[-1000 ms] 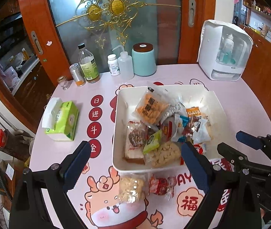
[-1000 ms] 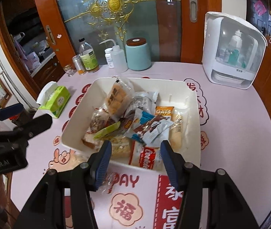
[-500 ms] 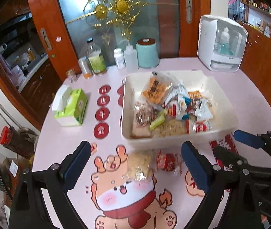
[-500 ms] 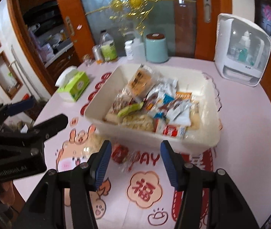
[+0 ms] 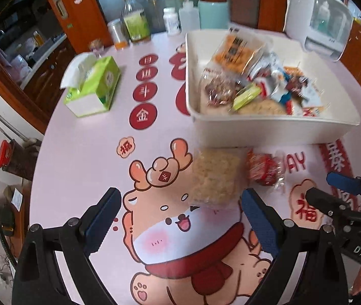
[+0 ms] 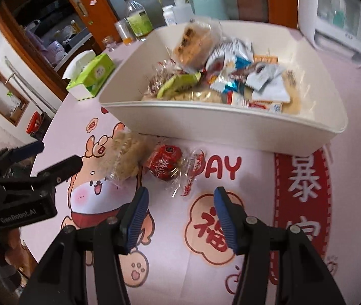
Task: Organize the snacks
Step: 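Move both tools back toward the last two snacks, then grasp the clear puffed-rice bag with left tool while right tool grasps the red-orange snack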
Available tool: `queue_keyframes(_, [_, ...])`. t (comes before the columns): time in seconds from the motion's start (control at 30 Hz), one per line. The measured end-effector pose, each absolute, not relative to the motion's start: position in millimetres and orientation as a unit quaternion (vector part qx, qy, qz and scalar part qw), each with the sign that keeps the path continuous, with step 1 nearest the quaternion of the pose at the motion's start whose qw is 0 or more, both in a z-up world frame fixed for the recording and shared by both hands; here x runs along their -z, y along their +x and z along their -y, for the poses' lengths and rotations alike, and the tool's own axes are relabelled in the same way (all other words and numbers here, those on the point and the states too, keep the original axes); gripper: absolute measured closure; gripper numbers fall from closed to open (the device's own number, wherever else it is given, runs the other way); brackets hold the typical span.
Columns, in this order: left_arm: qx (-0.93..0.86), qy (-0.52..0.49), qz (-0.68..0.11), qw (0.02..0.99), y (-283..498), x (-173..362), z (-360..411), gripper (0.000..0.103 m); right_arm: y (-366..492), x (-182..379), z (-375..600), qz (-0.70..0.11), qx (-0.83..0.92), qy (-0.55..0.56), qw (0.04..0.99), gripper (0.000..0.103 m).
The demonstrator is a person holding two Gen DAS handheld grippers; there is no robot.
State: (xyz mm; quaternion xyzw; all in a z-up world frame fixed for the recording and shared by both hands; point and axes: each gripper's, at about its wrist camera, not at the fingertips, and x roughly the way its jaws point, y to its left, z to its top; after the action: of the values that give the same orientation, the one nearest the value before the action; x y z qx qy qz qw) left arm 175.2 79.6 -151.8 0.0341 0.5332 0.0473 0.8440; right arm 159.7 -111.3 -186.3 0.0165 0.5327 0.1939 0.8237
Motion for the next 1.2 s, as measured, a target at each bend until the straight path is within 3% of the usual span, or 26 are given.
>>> queue_keyframes(0.3, [-0.015,-0.012,-0.571,0.821,201.2,195.3,-98.2,0.008,184.3,215.6,97.0,-0.549,-0.191,0.038,0.813,0.049])
queue_keyframes(0.6, [0.004,-0.012,-0.576,0.817,211.9,204.4,-107.6,0.008,199.3,231.1,77.1,-0.538,-0.227,0.02,0.811,0.049])
queue_keyframes(0.9, [0.018,-0.018,-0.581,0.813,221.6,210.2,-101.9,0.008,200.2,241.2,61.6,-0.517,-0.221,-0.03,0.826,0.035])
queue_keyframes(1.1, [0.027,-0.019,-0.589,0.807,227.2,219.6,-89.4,0.008,193.9,237.2,64.0,-0.503,-0.245,-0.045,0.828,0.053])
queue_keyframes(1.2, [0.034,-0.019,-0.596,0.802,230.2,226.1,-80.7,0.008,191.2,235.3,73.5,-0.508,-0.256,-0.028,0.822,0.069])
